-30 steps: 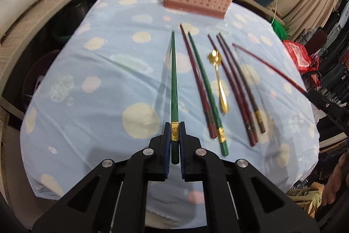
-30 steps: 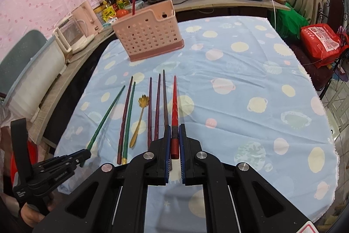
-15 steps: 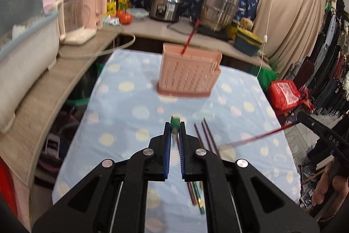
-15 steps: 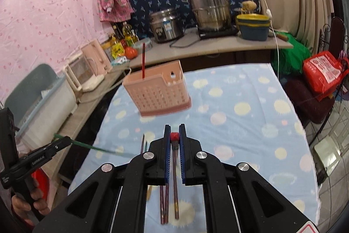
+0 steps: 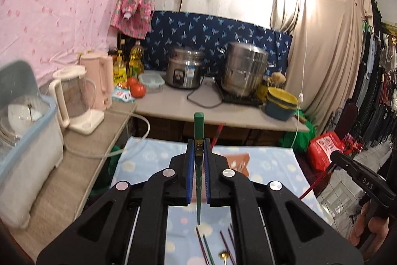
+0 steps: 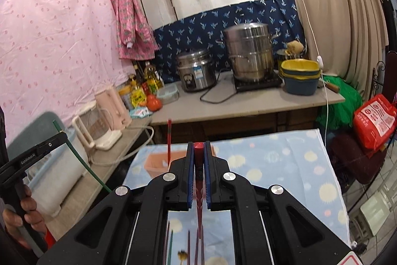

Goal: Organize utensils
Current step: 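Lift both chopsticks and lower them into the pink basket with both tools, then open both tools to release the chopsticks into the basket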

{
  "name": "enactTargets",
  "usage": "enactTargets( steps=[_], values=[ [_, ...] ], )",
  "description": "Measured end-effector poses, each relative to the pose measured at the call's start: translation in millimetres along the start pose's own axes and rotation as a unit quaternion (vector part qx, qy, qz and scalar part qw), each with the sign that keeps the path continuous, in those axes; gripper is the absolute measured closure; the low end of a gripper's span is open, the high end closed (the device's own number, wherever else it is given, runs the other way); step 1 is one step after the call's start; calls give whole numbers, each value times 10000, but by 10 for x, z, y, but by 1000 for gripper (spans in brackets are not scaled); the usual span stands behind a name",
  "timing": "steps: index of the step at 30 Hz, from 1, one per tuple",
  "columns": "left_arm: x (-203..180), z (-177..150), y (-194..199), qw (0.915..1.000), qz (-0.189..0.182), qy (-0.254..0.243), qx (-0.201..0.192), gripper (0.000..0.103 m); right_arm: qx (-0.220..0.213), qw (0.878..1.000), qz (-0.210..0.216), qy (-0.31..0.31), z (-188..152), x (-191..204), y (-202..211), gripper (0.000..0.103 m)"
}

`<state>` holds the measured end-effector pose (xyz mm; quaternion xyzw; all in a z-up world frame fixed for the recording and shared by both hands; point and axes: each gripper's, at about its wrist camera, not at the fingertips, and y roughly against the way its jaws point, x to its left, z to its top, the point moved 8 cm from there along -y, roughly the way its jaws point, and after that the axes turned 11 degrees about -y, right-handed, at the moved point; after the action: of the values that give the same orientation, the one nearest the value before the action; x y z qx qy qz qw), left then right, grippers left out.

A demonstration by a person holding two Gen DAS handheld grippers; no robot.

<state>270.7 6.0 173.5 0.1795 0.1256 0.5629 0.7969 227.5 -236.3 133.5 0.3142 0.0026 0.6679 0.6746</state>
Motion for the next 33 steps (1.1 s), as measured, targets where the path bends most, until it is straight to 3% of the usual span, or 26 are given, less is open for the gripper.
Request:
enactTargets(
  steps=[6,12,20,27,28,29,30,31,33],
  values=[
    [55,483,-338,9995,77,-15,-300,96,-341,9994,42,-68,549,144,-385,96],
    [161,624,-757,9995,138,57,-263,96,-433,9990,-41,-83,829,176,-838,96],
    [256,246,-1326,9996,69,187,209,96,24,9997,-257,30,538,67,-1504,96],
    [310,-93,-1585,9979,129,256,575,95,490,9980,-386,121,196,-13,-1854,94],
    [314,-112,-1587,9978,144,272,589,91,470,9980,-419,105,190,-17,-1851,81],
    [335,-136,-1591,9974,174,317,627,73,407,9982,-437,74,197,-28,-1827,64],
    [362,-147,-1578,9971,220,381,615,53,338,9984,-447,49,207,-25,-1799,59],
    [385,-144,-1553,9969,285,435,583,48,279,9985,-466,49,219,-29,-1761,58],
    [421,-157,-1496,9967,300,509,556,47,270,9985,-469,86,226,-33,-1711,58]
  ],
)
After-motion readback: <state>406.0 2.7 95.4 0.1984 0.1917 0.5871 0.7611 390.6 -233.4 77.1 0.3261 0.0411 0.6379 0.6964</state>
